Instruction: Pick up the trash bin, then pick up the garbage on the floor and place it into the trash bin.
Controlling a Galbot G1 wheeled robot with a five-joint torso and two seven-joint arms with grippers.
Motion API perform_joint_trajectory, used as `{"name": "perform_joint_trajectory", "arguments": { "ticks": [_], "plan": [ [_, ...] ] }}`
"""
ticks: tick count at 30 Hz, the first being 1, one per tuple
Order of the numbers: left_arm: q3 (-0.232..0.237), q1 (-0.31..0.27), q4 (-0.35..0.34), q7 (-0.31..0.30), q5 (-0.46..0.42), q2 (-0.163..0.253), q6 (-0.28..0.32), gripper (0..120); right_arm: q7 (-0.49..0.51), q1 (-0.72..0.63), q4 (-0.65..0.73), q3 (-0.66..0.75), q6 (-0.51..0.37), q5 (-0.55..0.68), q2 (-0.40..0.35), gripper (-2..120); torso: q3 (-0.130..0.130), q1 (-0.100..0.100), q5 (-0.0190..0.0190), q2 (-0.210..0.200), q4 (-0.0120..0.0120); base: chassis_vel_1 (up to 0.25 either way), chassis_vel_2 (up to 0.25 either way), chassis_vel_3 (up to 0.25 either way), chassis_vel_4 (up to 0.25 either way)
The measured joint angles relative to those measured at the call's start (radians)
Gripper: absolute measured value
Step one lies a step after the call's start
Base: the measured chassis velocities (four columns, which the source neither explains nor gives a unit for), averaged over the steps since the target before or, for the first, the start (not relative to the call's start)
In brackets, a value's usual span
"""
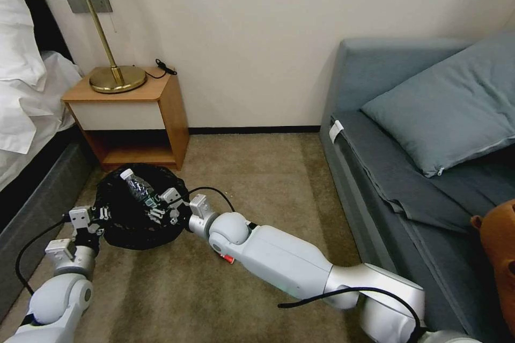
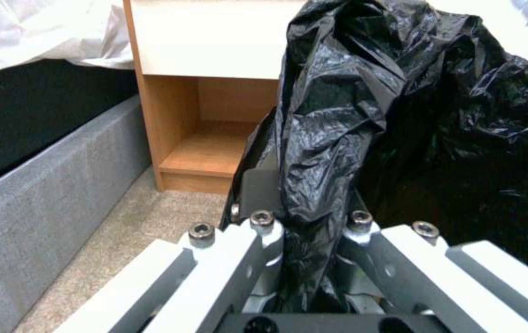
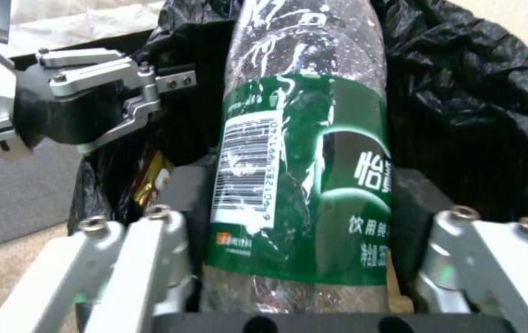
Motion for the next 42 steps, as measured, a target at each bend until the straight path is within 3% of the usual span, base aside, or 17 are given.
{"name": "perform_joint_trajectory", "arguments": {
  "ticks": [13, 16, 25, 28, 32, 34, 42],
  "plan": [
    [-0.009, 0.009, 0.006, 0.002, 0.001, -0.002, -0.008, 4, 0.009, -0.009, 0.016, 0.002, -0.002, -0.018, 0.004, 98, 0.000, 0.000, 0.0000, 0.000, 0.0002, 0.000, 0.000, 0.000, 0.000],
    [-0.015, 0.012, 0.014, 0.004, 0.006, 0.003, -0.014, 4, 0.033, -0.011, 0.017, 0.017, -0.012, -0.034, 0.002, 99, 0.000, 0.000, 0.0000, 0.000, 0.0001, 0.000, 0.000, 0.000, 0.000],
    [-0.053, 0.028, 0.074, 0.013, 0.015, 0.041, -0.048, 4, 0.230, -0.014, 0.008, 0.063, -0.167, -0.099, -0.036, 100, 0.000, 0.000, 0.0000, 0.000, 0.0002, 0.000, 0.000, 0.000, 0.000],
    [-0.063, 0.035, 0.081, 0.015, 0.009, 0.052, -0.058, 4, 0.365, -0.031, 0.009, 0.071, -0.312, -0.096, -0.048, 100, 0.000, 0.000, 0.0000, 0.000, 0.0000, 0.000, 0.000, 0.000, 0.000],
    [-0.064, 0.035, 0.080, 0.015, 0.008, 0.054, -0.058, 4, 0.420, -0.045, 0.009, 0.071, -0.377, -0.091, -0.048, 100, 0.000, 0.000, 0.0001, 0.000, 0.0000, 0.000, 0.000, 0.000, 0.000],
    [-0.062, 0.032, 0.074, 0.015, 0.008, 0.054, -0.056, 4, 0.490, -0.072, 0.008, 0.068, -0.463, -0.059, -0.033, 100, 0.000, 0.000, 0.0000, 0.000, 0.0001, 0.000, 0.000, 0.000, 0.000],
    [-0.052, 0.028, 0.062, 0.015, 0.010, 0.055, -0.043, 4, 0.529, -0.124, -0.043, 0.068, -0.497, -0.065, 0.014, 100, 0.000, 0.000, 0.0000, 0.000, 0.0001, 0.000, 0.000, 0.000, 0.000]
  ]
}}
